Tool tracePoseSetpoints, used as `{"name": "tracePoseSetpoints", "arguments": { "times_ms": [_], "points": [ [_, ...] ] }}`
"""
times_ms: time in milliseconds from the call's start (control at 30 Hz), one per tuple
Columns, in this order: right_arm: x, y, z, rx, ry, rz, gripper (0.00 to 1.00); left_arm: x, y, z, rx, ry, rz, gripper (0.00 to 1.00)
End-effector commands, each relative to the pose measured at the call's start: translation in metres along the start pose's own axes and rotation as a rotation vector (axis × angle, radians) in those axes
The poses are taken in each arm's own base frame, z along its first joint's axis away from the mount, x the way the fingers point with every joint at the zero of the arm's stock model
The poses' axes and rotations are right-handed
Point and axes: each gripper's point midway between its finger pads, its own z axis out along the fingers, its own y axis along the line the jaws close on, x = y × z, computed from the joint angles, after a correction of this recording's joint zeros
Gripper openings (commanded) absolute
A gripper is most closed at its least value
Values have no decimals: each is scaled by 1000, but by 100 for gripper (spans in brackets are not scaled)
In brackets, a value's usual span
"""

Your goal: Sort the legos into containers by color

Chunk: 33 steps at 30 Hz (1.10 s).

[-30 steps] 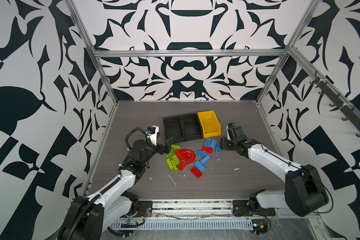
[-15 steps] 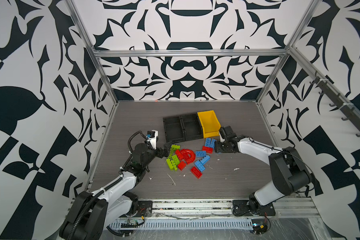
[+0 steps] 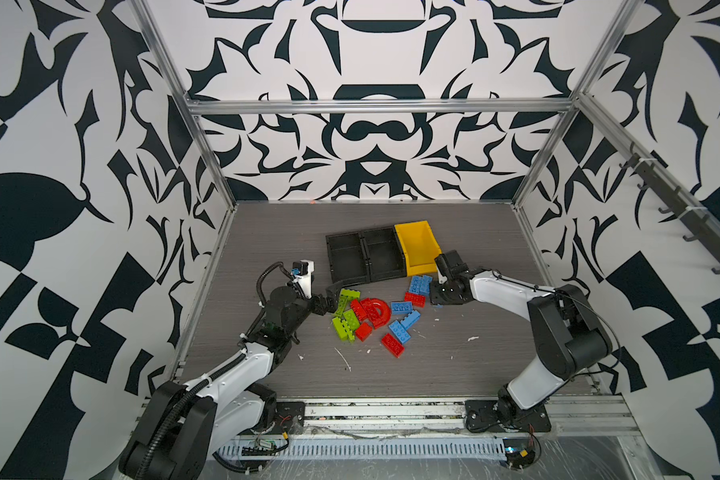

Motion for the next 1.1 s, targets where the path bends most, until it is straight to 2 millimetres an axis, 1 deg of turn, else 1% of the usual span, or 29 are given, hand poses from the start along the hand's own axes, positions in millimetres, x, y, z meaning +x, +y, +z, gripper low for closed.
{"name": "tracePoseSetpoints", "arguments": {
  "times_ms": [0, 67, 167, 233, 300, 367, 467, 533, 633, 767, 900, 1067],
  "points": [
    [-6, -1, -5, 13, -26, 1, 46, -15, -2, -1, -2, -42, -1, 100],
    [-6, -2, -8, 13, -34, 2, 44, -15, -2, -1, -2, -40, -2, 100],
    [-7, -6, -16, 24, -55, 1, 39, -15, -3, -1, 1, -41, 0, 100],
    [-8, -8, -23, 33, -72, -7, 38, -15, -3, -1, 0, -40, -1, 100],
    [-11, -11, -32, 38, -92, -12, 35, -15, -2, -1, -2, -39, -1, 100],
    [-16, -10, -44, 35, -111, -22, 29, -14, -2, -1, -1, -36, -2, 100],
    [-26, -8, -65, 27, -137, -43, 29, -13, -4, -1, 8, -28, -1, 100],
    [-37, -2, -80, 3, -165, -59, 29, -14, -7, -1, 22, -27, 0, 100],
    [-61, 11, -101, -43, -226, -94, 29, -14, -8, -2, 26, -24, 0, 100],
    [-94, 21, -114, -42, -263, -135, 29, -14, -9, -3, 30, -24, 0, 100],
    [-125, 38, -115, -90, -312, -154, 29, -14, -9, -4, 31, -20, 7, 100],
    [-152, 52, -98, -108, -297, -177, 29, -15, -9, -5, 30, -21, 12, 100]
  ]
}}
